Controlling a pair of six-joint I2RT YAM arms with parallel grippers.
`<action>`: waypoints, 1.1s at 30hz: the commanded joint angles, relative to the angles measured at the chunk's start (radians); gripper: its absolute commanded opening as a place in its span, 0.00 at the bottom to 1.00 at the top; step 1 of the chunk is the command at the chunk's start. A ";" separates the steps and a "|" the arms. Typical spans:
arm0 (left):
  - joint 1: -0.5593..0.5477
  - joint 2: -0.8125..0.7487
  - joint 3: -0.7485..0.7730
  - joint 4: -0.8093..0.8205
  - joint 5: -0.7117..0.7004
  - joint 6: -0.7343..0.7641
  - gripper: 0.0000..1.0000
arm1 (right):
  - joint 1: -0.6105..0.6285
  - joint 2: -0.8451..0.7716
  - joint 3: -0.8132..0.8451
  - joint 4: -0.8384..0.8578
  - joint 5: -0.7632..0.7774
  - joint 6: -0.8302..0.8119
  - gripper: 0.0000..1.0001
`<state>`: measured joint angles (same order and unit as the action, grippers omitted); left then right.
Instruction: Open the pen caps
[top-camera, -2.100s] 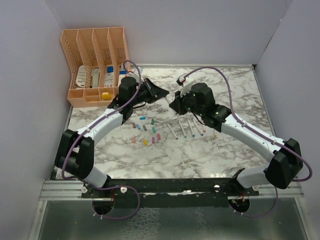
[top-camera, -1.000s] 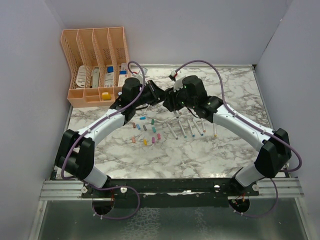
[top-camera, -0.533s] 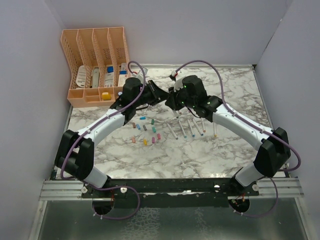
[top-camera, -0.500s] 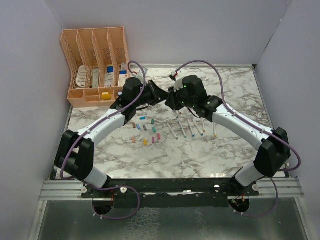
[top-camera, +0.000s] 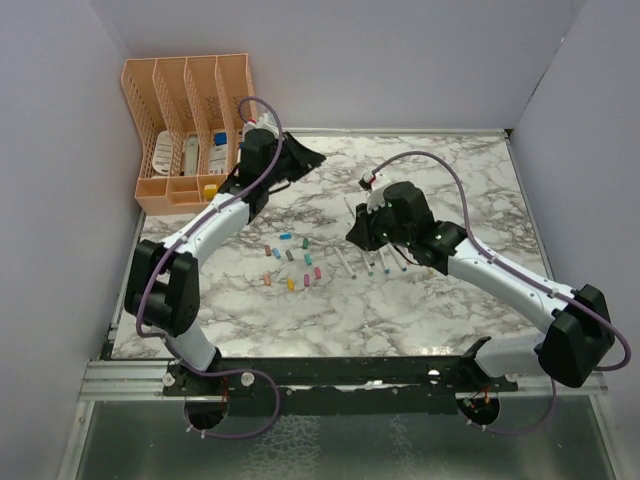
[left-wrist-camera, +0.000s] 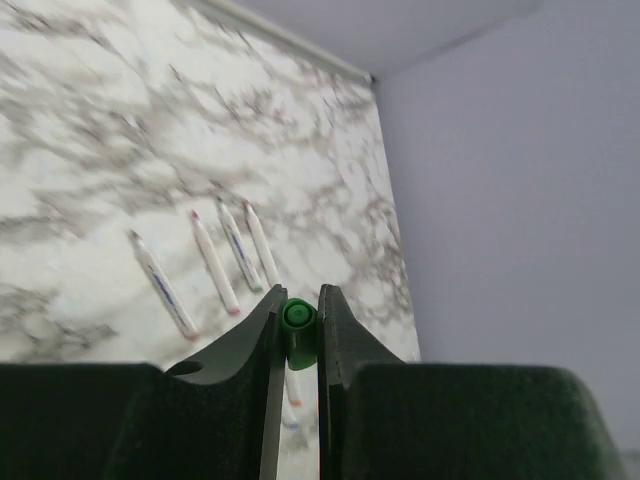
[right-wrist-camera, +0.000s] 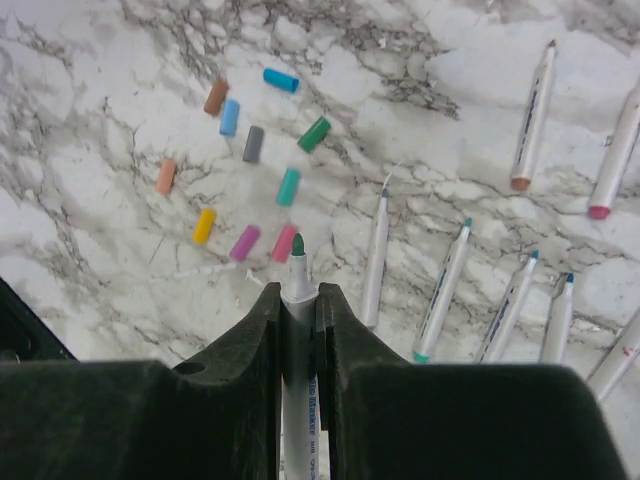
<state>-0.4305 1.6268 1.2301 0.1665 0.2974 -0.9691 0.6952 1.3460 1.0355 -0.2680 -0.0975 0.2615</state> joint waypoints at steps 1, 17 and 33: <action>0.050 0.048 0.078 0.017 -0.147 0.064 0.00 | 0.012 -0.032 -0.009 -0.089 -0.011 0.021 0.01; -0.011 -0.208 -0.260 -0.150 -0.063 0.142 0.00 | -0.412 0.366 0.259 0.027 0.106 -0.093 0.01; -0.096 -0.442 -0.521 -0.295 -0.152 0.142 0.00 | -0.523 0.708 0.460 0.058 0.129 -0.151 0.01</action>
<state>-0.5083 1.2095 0.7311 -0.1028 0.1783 -0.8280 0.1947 2.0117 1.4673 -0.2520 0.0082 0.1398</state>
